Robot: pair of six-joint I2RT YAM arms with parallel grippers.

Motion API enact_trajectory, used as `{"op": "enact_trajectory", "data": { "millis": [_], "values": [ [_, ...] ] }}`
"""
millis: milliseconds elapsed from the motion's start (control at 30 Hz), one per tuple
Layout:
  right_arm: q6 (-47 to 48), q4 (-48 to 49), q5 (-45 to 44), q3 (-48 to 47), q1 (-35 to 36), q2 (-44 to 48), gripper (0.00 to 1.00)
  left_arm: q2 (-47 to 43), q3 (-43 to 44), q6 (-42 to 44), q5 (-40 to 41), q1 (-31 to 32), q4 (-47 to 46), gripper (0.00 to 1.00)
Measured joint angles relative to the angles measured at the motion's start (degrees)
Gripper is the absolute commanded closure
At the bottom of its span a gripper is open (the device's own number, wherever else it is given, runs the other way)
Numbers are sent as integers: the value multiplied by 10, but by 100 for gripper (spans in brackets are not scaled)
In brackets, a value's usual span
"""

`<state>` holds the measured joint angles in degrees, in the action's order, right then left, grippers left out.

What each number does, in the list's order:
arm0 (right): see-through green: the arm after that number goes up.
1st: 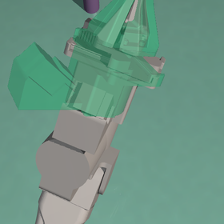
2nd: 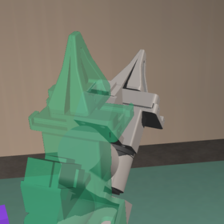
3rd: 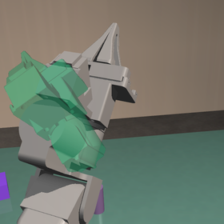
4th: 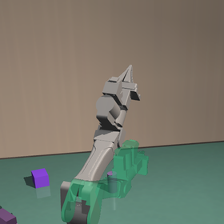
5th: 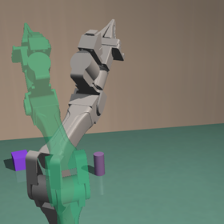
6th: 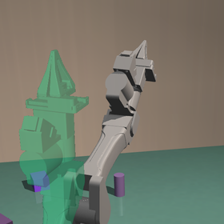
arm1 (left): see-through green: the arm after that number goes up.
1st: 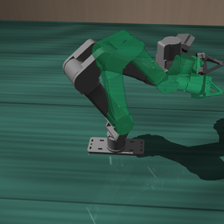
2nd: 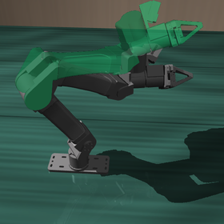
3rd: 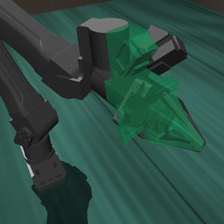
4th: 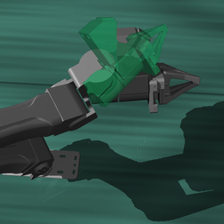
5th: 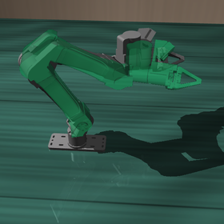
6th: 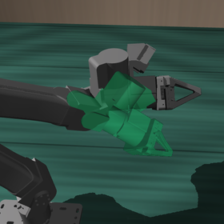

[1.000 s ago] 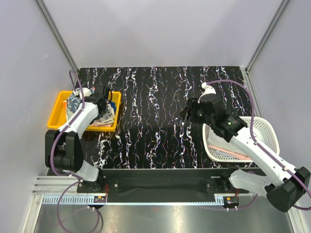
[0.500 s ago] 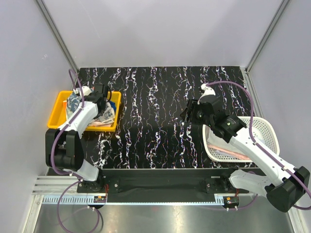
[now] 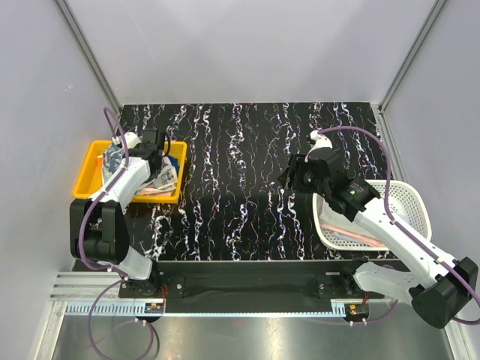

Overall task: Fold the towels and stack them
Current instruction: Grab crumpled towel

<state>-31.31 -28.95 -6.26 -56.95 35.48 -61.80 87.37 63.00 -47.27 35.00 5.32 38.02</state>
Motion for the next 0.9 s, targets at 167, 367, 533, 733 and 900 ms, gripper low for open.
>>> {"op": "enact_trajectory", "data": {
  "millis": [167, 367, 533, 733, 900],
  "values": [
    [0, 3, 0, 0, 0, 2, 39, 0, -6, 3, -6, -4, -5, 100],
    [0, 4, 0, 0, 0, 3, 39, -20, -3, 18, -16, -5, 0, 100],
    [0, 4, 0, 0, 0, 3, 39, -65, 43, 44, -37, -3, 16, 100],
    [0, 4, -1, 0, 0, 1, 39, -93, 131, 82, -58, 38, 41, 100],
    [2, 2, -3, -10, 0, -10, 39, -94, 212, 114, -67, 139, 69, 100]
  ]
}}
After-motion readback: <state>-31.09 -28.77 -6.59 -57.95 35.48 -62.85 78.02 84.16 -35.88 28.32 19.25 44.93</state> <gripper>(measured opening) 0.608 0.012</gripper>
